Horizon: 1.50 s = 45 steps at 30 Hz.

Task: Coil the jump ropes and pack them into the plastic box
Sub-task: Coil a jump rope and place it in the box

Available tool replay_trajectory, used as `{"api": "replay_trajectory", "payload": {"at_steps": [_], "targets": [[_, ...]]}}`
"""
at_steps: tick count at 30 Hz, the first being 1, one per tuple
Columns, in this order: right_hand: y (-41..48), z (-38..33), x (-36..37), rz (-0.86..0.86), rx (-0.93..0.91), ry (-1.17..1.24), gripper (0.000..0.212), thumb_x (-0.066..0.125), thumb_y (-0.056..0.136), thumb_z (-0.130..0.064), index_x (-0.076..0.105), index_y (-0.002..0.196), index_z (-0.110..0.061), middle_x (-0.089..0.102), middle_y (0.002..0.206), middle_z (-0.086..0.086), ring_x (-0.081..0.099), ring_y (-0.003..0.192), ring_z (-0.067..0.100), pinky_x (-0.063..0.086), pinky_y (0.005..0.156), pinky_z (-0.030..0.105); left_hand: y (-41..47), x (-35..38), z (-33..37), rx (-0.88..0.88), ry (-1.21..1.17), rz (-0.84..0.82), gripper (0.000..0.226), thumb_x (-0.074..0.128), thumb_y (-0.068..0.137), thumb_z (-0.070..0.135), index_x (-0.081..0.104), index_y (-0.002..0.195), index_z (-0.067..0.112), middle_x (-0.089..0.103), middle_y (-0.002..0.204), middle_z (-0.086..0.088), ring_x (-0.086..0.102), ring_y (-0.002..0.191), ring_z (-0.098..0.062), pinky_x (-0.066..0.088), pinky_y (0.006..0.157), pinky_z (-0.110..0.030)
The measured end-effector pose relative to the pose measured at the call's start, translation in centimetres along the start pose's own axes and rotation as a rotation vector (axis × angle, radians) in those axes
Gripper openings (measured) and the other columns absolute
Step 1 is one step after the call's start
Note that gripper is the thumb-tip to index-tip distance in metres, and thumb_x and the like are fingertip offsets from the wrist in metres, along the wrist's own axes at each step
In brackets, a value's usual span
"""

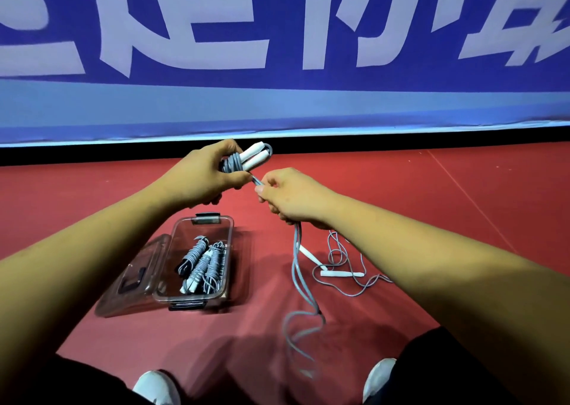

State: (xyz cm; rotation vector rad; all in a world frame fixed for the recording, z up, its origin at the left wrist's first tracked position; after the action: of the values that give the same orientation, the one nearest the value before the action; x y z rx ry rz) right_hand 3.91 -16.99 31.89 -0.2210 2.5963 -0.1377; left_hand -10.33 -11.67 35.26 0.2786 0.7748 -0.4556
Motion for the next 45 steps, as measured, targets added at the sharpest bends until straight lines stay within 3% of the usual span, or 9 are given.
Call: {"api": "replay_trajectory", "payload": {"at_steps": [5, 11, 16, 22, 29, 33, 36, 41, 45], "targets": [[0.1, 0.7, 0.2, -0.011, 0.059, 0.113, 0.011, 0.053, 0.098, -0.017, 0.062, 0.101, -0.014, 0.044, 0.06, 0.002, 0.047, 0.042, 0.013, 0.036, 0.046, 0.024, 0.2, -0.2, -0.3, -0.01, 0.131, 0.074, 0.025, 0.074, 0.086, 0.022, 0.052, 0.096, 0.016, 0.059, 0.059, -0.002, 0.052, 0.033, -0.009, 0.036, 0.035, -0.018], [0.3, -0.3, 0.5, -0.017, 0.013, -0.069, 0.015, 0.051, 0.096, -0.012, 0.061, 0.093, -0.001, 0.046, 0.064, 0.011, 0.044, 0.043, 0.019, 0.038, 0.046, 0.025, 1.2, -0.4, -2.1, 0.04, 0.446, 0.158, 0.025, 0.07, 0.084, 0.03, 0.053, 0.101, 0.025, 0.063, 0.08, -0.002, 0.059, 0.066, -0.024, 0.049, 0.061, -0.037], [0.9, -2.2, -1.3, 0.07, -0.214, -0.552, 0.023, 0.057, 0.093, -0.025, 0.059, 0.071, -0.018, 0.056, 0.064, 0.004, 0.051, 0.064, 0.024, 0.042, 0.057, 0.032, 1.3, 1.0, -2.5, 0.026, 0.617, -0.101, 0.014, 0.067, 0.078, 0.038, 0.055, 0.084, 0.034, 0.06, 0.071, 0.006, 0.061, 0.073, -0.024, 0.054, 0.069, -0.042], [1.3, -2.7, -4.7, 0.181, -0.316, -0.393, 0.018, 0.08, 0.075, -0.028, 0.069, 0.081, -0.016, 0.06, 0.065, -0.01, 0.052, 0.061, 0.006, 0.045, 0.062, 0.026, -0.1, 3.4, 0.4, 0.11, 0.648, -0.257, 0.056, 0.058, 0.066, 0.082, 0.051, 0.065, 0.027, 0.043, 0.048, 0.002, 0.044, 0.048, -0.012, 0.033, 0.052, -0.033], [1.6, -0.1, -6.3, 0.066, -0.233, 0.016, 0.01, 0.075, 0.083, -0.014, 0.067, 0.079, -0.009, 0.054, 0.06, 0.009, 0.04, 0.048, 0.014, 0.033, 0.048, 0.023, -0.8, 3.0, 2.0, 0.17, 0.093, -0.289, 0.018, 0.071, 0.087, 0.039, 0.063, 0.091, 0.024, 0.059, 0.058, 0.01, 0.048, 0.048, -0.011, 0.039, 0.047, -0.024], [2.2, 2.8, -4.0, -0.077, -0.088, 0.364, 0.022, 0.051, 0.094, 0.001, 0.067, 0.092, -0.012, 0.052, 0.065, 0.01, 0.045, 0.058, 0.019, 0.035, 0.056, 0.03, -1.1, 2.2, 2.4, 0.142, -0.248, -0.179, 0.052, 0.067, 0.089, 0.031, 0.046, 0.136, 0.041, 0.063, 0.073, -0.007, 0.042, 0.051, -0.018, 0.036, 0.045, -0.026], [2.0, 3.5, -1.9, -0.216, 0.017, 0.447, 0.022, 0.044, 0.103, -0.016, 0.065, 0.098, -0.013, 0.048, 0.061, 0.003, 0.047, 0.06, 0.02, 0.039, 0.06, 0.031, -0.5, 1.2, 1.8, 0.148, -0.303, -0.09, 0.039, 0.064, 0.094, 0.02, 0.057, 0.128, 0.037, 0.059, 0.07, 0.0, 0.041, 0.046, -0.01, 0.034, 0.042, -0.022], [1.0, 1.8, -0.6, -0.112, 0.022, 0.169, 0.026, 0.036, 0.105, -0.021, 0.059, 0.099, -0.009, 0.037, 0.059, -0.001, 0.03, 0.045, 0.011, 0.03, 0.047, 0.022, 0.5, -0.2, -0.4, 0.091, -0.066, 0.056, 0.019, 0.071, 0.089, 0.027, 0.053, 0.091, 0.025, 0.056, 0.064, -0.002, 0.046, 0.043, -0.02, 0.034, 0.036, -0.018], [0.9, -0.3, 0.2, 0.038, -0.076, -0.283, 0.017, 0.046, 0.098, -0.017, 0.059, 0.092, -0.008, 0.054, 0.076, 0.002, 0.048, 0.065, 0.02, 0.034, 0.053, 0.027, 1.1, -0.5, -1.4, 0.073, 0.16, 0.146, 0.028, 0.076, 0.085, 0.029, 0.049, 0.091, 0.02, 0.064, 0.074, -0.001, 0.061, 0.048, -0.023, 0.05, 0.048, -0.034]]}}
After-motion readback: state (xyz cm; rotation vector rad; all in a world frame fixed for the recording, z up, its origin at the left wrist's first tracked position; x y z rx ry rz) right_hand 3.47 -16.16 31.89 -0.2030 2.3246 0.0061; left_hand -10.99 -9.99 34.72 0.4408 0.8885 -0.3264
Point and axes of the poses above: each hand's wrist, its own y-axis towards the middle knuckle, its own x-axis out of the palm, z = x × y, the point moved 5 cm from there along y, towards the middle knuckle
